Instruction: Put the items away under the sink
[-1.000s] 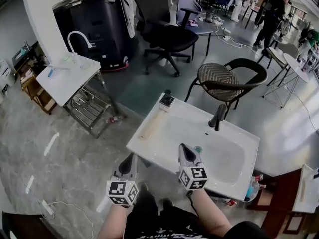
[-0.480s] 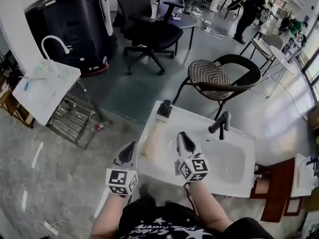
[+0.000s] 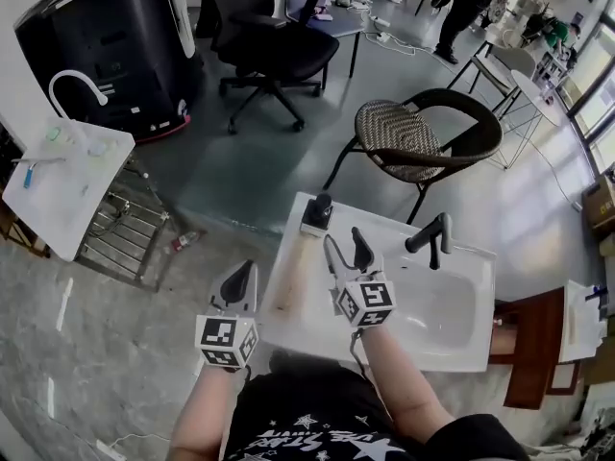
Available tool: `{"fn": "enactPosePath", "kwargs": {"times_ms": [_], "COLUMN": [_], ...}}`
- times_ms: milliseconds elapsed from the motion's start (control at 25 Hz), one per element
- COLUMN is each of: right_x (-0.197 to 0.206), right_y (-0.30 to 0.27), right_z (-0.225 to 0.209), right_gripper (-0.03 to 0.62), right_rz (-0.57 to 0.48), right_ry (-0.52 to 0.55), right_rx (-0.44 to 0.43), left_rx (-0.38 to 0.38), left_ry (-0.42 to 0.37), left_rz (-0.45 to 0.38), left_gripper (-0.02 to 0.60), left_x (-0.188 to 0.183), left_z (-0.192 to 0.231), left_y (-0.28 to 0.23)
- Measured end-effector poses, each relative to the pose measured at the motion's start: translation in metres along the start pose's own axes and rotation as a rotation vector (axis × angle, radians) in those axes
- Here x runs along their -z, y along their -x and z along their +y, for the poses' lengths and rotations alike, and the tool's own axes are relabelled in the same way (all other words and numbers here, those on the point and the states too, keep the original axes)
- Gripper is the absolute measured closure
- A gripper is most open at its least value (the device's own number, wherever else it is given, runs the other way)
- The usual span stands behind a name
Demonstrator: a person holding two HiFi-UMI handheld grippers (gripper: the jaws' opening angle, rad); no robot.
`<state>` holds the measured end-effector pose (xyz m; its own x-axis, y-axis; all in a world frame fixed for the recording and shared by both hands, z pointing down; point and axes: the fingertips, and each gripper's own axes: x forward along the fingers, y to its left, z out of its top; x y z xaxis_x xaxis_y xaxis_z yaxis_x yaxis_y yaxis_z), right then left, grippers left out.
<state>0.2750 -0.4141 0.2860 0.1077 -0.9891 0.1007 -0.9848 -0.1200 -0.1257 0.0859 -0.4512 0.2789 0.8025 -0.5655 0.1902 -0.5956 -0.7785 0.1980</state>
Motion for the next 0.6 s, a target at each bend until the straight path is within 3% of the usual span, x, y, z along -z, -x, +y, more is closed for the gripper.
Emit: {"fn": "enactPosePath", "kwargs": {"times_ms": [240, 600], "right_x": [0.014, 0.021], "right_y": [-0.041, -0.072], "right_z": [-0.003, 0.001], "right_gripper": [0.37, 0.37], "right_rz": [0.076, 0.095], "right_ry": [0.079, 0.087], "right_rx": [-0.036, -0.126], "left_rx": [-0.024, -0.032], "left_ry": [0.0, -0.022], "left_rz": [0.036, 0.062], "left_gripper": [0.572, 0.572], "left_x": [-0.001, -0.005], "left_z": [0.01, 0.009], "left_y": [-0.026, -0.052]}}
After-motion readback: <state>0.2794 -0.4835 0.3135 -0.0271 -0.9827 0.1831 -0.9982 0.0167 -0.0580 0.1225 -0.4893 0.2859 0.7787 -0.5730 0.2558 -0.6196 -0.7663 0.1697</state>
